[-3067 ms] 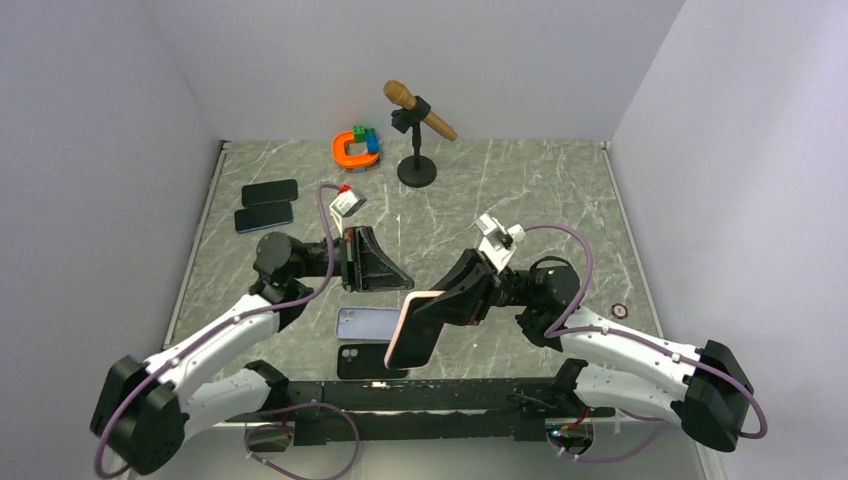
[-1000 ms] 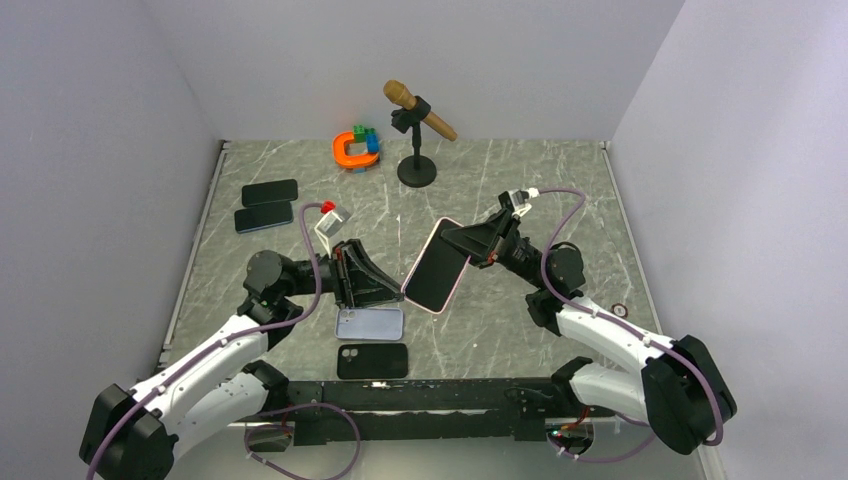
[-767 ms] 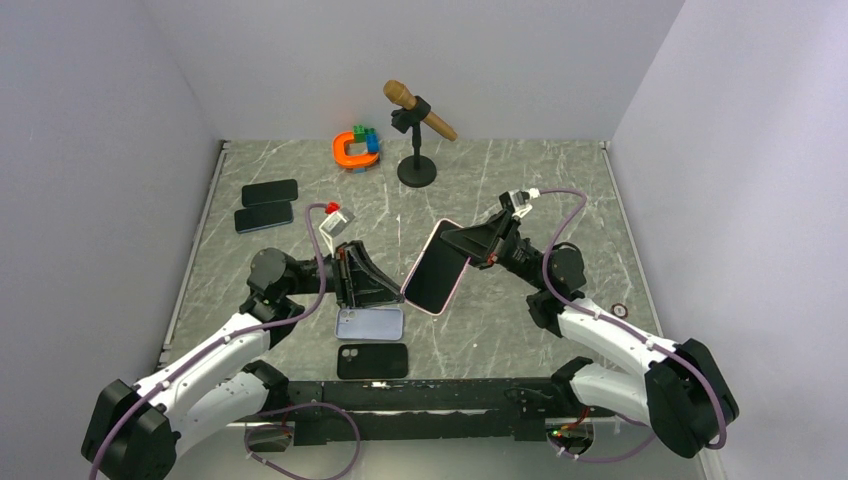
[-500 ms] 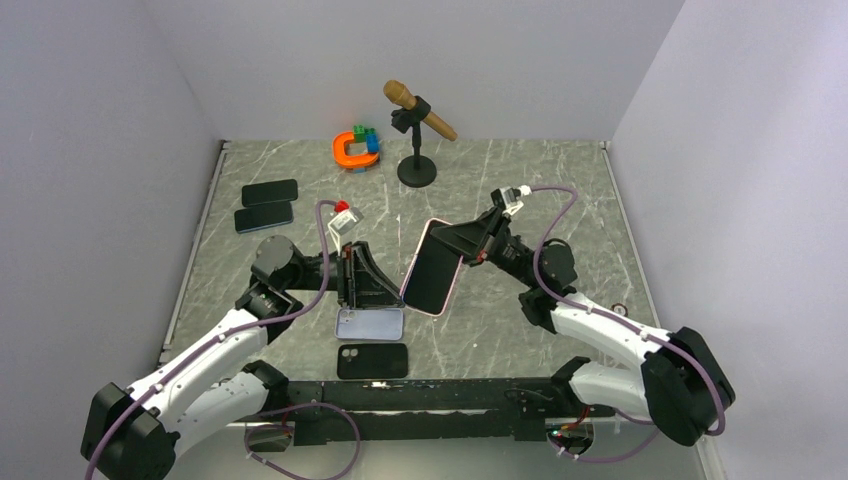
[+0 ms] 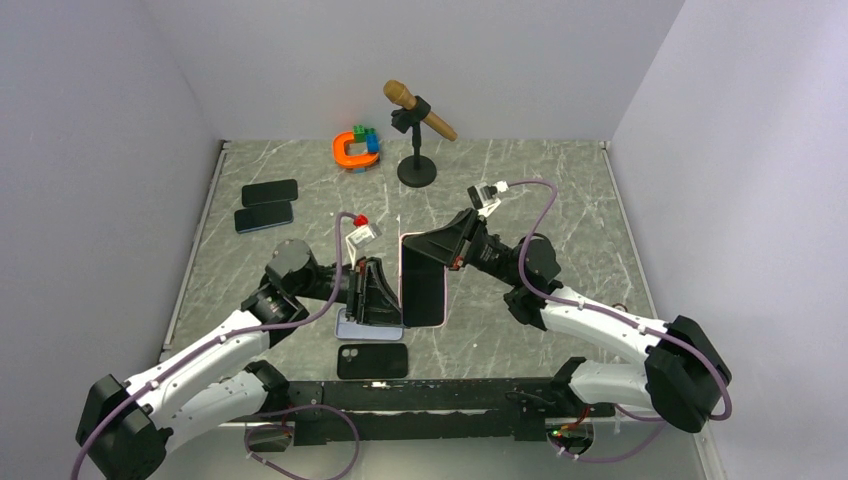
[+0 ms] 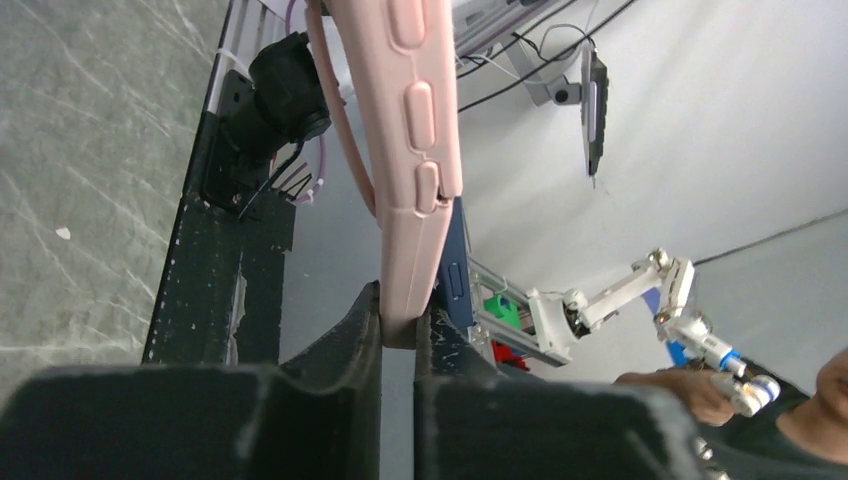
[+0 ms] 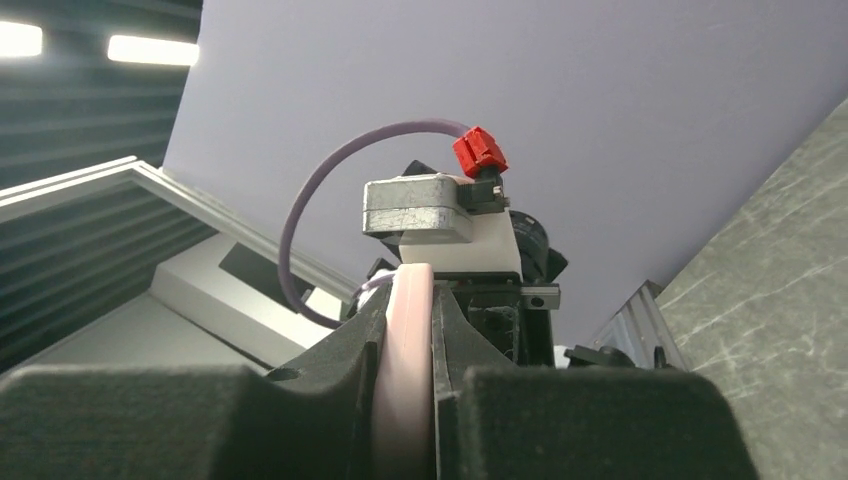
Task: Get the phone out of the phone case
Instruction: Remove the phone case from the phone.
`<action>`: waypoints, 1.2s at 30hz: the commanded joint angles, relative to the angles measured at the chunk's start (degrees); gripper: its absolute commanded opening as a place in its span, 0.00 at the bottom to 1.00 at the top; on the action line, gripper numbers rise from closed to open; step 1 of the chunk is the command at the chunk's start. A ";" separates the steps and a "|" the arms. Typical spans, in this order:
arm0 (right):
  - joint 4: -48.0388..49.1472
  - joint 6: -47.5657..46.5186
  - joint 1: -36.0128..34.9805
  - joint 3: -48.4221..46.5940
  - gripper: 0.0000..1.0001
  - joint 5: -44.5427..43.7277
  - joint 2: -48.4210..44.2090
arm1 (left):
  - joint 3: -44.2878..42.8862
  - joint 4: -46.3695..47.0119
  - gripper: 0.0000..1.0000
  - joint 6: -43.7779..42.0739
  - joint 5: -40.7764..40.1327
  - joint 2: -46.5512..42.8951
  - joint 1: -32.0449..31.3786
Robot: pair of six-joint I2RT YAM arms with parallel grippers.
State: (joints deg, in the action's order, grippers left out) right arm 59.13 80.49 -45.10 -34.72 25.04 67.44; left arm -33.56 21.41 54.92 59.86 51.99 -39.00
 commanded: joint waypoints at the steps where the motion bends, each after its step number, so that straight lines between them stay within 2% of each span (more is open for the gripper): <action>1: 5.94 1.86 -6.04 -3.24 0.00 -1.98 -0.36 | -6.53 -17.02 0.00 -11.15 -27.99 2.69 0.17; 5: 9.10 3.56 -6.29 -1.30 0.00 -3.43 0.01 | -9.78 -22.90 0.00 -16.34 -39.05 5.04 0.21; 7: 11.46 5.66 -6.25 -0.47 0.00 -4.42 0.46 | -11.49 -27.98 0.00 -19.32 -50.60 5.80 -0.19; 9: 15.66 8.81 -6.52 0.51 0.00 -5.75 1.79 | -11.51 -33.29 0.00 -18.38 -67.01 6.16 -0.60; 12: 27.42 14.70 -6.97 1.31 0.00 -7.36 5.74 | -10.50 -35.64 0.00 -16.76 -81.70 7.56 -0.59; 15: 35.46 18.91 -7.48 0.63 0.00 -8.18 9.34 | -10.45 -36.89 0.00 -16.51 -85.15 9.32 -0.58; 18: 37.48 19.73 -7.52 0.83 0.00 -8.62 10.73 | -9.59 -36.54 0.00 -16.74 -83.28 8.79 -0.69; 22: 34.48 17.24 -5.43 3.85 0.00 -8.83 9.66 | -7.76 -33.54 0.00 -20.13 -69.75 3.94 -0.42; 23: 33.78 17.07 -4.23 4.80 0.00 -8.72 9.50 | -7.79 -33.33 0.04 -21.27 -65.11 2.74 -0.08; 25: 33.34 17.00 -1.63 7.07 0.00 -8.37 9.17 | -8.30 -34.86 0.27 -22.21 -56.53 0.42 0.43; 27: 33.39 17.14 1.12 9.35 0.00 -7.82 8.87 | -8.20 -36.30 0.47 -22.63 -49.00 -2.12 0.96; 32: 33.67 18.38 7.20 12.33 0.00 -5.59 9.24 | -8.24 -38.86 0.89 -22.67 -32.78 -8.22 1.62; 34: 34.36 18.62 8.96 13.52 0.00 -4.90 9.13 | -8.57 -39.93 0.92 -22.72 -28.45 -10.31 1.63; 36: 33.97 18.31 9.89 14.74 0.00 -4.87 8.77 | -9.04 -41.75 0.88 -22.17 -26.55 -12.55 1.58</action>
State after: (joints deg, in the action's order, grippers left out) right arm 79.90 93.95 -37.10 -21.34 15.81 78.85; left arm -41.65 -18.39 33.65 24.84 42.94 -38.00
